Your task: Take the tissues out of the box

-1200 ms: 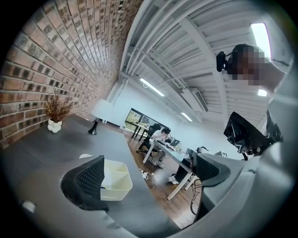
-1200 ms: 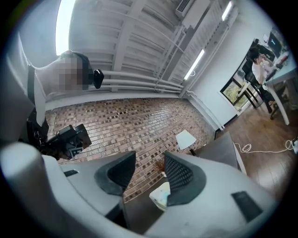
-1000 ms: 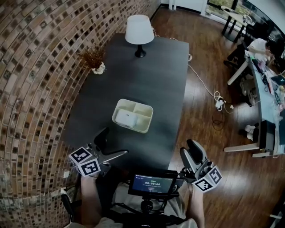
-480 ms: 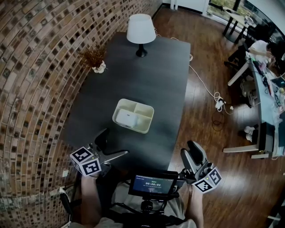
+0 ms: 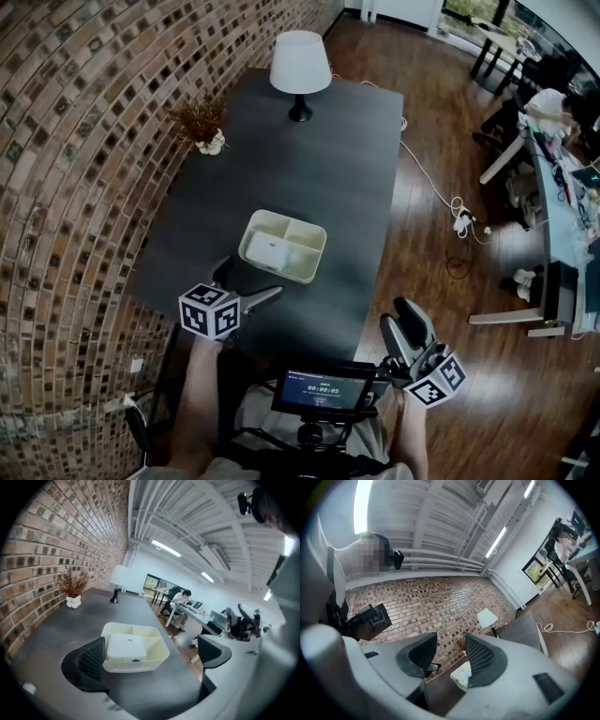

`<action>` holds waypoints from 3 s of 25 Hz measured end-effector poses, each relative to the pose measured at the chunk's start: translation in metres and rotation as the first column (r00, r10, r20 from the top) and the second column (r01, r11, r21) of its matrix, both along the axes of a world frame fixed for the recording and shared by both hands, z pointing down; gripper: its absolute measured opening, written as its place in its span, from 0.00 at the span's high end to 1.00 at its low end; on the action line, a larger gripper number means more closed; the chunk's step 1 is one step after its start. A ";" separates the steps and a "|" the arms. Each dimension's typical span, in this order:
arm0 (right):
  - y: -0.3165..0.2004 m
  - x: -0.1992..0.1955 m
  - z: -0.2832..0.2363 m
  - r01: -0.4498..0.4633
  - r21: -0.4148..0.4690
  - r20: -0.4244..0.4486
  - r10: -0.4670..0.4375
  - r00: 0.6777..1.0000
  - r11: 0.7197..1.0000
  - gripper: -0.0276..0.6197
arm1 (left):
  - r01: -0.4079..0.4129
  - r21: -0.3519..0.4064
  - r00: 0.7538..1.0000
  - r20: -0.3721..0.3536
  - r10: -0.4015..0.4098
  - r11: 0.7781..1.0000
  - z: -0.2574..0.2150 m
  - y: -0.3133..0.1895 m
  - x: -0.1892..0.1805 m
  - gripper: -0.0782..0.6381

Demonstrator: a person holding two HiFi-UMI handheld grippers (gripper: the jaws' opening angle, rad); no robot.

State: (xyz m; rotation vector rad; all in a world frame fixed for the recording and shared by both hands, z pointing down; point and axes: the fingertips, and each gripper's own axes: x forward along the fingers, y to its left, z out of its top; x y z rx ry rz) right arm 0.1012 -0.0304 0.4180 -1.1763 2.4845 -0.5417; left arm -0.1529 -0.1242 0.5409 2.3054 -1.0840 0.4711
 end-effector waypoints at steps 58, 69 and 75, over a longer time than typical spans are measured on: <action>0.021 0.039 0.004 -0.111 0.007 0.044 0.110 0.993 0.994 0.70 | 0.125 -0.098 0.902 0.425 -0.072 0.987 0.019 -0.113 -0.032 0.26; 0.005 0.026 -0.009 -0.057 0.027 0.029 0.056 0.998 0.998 0.70 | 0.142 0.083 0.736 -0.676 -0.049 0.986 -0.167 -0.026 -0.043 0.26; 0.002 0.013 -0.014 -0.028 0.040 0.018 0.027 0.999 0.999 0.70 | 0.115 0.118 0.070 -0.991 0.110 0.986 -0.219 0.022 -0.068 0.26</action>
